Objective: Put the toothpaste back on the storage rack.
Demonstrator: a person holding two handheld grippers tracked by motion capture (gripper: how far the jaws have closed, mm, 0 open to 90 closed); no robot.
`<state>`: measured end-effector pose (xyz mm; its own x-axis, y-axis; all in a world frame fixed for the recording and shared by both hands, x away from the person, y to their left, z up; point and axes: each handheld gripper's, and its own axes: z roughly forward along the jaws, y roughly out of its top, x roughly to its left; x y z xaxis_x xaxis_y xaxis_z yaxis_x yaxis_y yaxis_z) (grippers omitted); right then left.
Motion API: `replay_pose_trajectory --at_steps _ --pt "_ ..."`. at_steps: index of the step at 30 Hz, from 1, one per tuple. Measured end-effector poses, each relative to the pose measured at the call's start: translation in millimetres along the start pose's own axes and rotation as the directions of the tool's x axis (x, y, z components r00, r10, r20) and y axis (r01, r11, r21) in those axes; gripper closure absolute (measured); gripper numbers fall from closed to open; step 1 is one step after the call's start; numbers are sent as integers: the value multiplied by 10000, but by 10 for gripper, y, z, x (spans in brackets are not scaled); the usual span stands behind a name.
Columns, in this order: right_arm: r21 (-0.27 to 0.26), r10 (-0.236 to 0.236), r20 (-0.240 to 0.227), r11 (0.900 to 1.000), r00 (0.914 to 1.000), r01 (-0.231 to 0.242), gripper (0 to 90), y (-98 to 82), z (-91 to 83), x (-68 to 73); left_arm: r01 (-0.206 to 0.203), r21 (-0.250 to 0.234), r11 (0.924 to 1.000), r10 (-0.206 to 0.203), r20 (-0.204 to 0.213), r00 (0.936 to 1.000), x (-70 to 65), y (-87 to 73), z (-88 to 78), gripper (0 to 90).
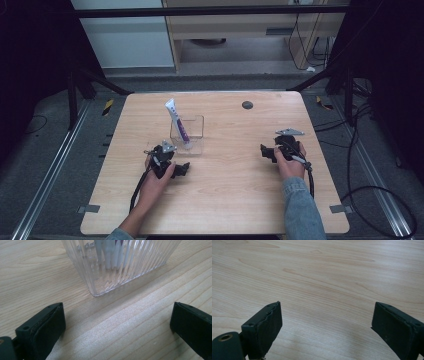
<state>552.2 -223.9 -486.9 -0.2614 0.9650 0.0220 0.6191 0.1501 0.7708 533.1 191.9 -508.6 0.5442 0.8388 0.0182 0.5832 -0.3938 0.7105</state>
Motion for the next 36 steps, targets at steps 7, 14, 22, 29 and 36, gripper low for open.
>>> replay_pose_trajectory --at_steps 7,14,22,29,36 --pt "25 290 178 9996 9994 -290 97 -19 61 -73 -4 5 10000 4 0 10000 0 0 0 0" --pt "200 393 234 9990 9990 -398 93 -49 149 -61 0 1 10000 0 1 10000 0 0 0 0" --pt "362 352 322 9987 9989 -364 86 -95 251 -30 -3 4 10000 3 2 10000 0 0 0 0" --pt "535 -74 333 9986 9994 56 66 -76 282 -22 42 -22 10000 -42 -16 10000 -4 2 4 0" --pt "653 675 1171 9950 9908 -755 2 -80 288 21 49 -22 10000 -49 -22 10000 -6 2 4 0"
